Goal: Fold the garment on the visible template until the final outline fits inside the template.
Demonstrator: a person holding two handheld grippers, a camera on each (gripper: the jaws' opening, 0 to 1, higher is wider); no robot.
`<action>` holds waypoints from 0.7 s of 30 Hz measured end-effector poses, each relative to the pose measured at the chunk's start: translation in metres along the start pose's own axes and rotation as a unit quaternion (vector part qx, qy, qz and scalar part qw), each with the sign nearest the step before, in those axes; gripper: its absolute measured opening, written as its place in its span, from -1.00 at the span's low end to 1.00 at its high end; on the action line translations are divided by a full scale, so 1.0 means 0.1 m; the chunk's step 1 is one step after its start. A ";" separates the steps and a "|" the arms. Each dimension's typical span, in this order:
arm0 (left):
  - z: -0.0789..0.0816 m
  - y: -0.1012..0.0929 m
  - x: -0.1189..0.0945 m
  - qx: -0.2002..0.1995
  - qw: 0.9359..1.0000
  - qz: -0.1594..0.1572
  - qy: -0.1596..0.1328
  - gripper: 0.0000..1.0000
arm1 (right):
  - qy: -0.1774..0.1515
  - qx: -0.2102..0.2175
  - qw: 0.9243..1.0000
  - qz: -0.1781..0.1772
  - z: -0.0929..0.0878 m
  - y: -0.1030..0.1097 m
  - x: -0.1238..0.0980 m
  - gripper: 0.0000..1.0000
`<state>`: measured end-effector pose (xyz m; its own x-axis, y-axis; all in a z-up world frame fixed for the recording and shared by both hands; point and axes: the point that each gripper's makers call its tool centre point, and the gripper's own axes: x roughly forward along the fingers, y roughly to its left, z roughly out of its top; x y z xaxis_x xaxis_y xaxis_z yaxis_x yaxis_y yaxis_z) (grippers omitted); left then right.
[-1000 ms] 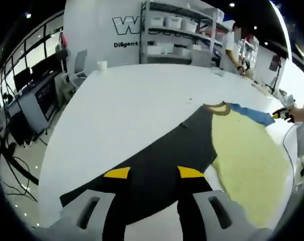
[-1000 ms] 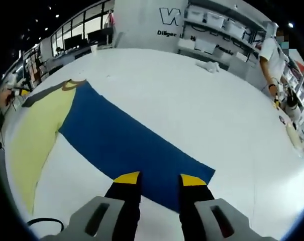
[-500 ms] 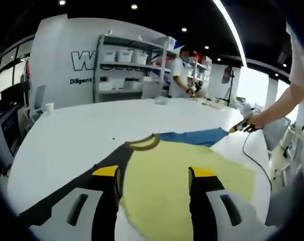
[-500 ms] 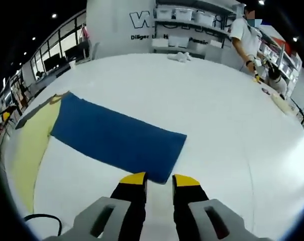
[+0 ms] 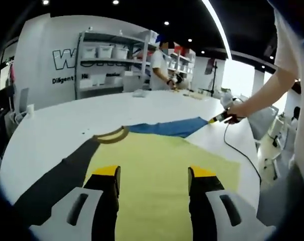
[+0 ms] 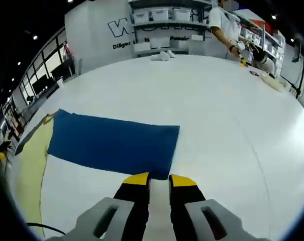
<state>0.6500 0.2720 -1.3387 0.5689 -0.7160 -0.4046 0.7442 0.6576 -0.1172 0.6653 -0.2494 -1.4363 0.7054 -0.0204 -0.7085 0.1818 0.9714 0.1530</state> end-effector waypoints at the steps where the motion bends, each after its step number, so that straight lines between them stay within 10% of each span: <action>1: 0.00 0.00 0.00 0.002 1.000 -0.001 0.001 0.13 | -0.002 0.014 1.000 0.000 0.00 0.00 0.00 -0.82; 7: -0.01 -0.01 -0.02 0.001 1.000 0.002 0.002 0.11 | -0.027 0.126 0.992 -0.002 0.05 -0.04 0.00 -0.85; 11: -0.02 0.00 -0.04 -0.001 1.000 0.006 0.003 0.08 | -0.007 0.049 0.998 -0.032 0.02 -0.07 0.03 -1.00; 21: -0.05 0.02 -0.10 -0.007 1.000 0.017 0.004 0.01 | -0.029 0.065 0.997 -0.033 0.09 -0.13 -0.02 -1.00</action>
<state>0.6443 0.2818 -1.3392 0.5903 -0.6916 -0.4161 0.7198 0.6844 -0.1164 0.6674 -0.2642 -1.4304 0.7267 -0.0999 -0.6796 0.3130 0.9288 0.1981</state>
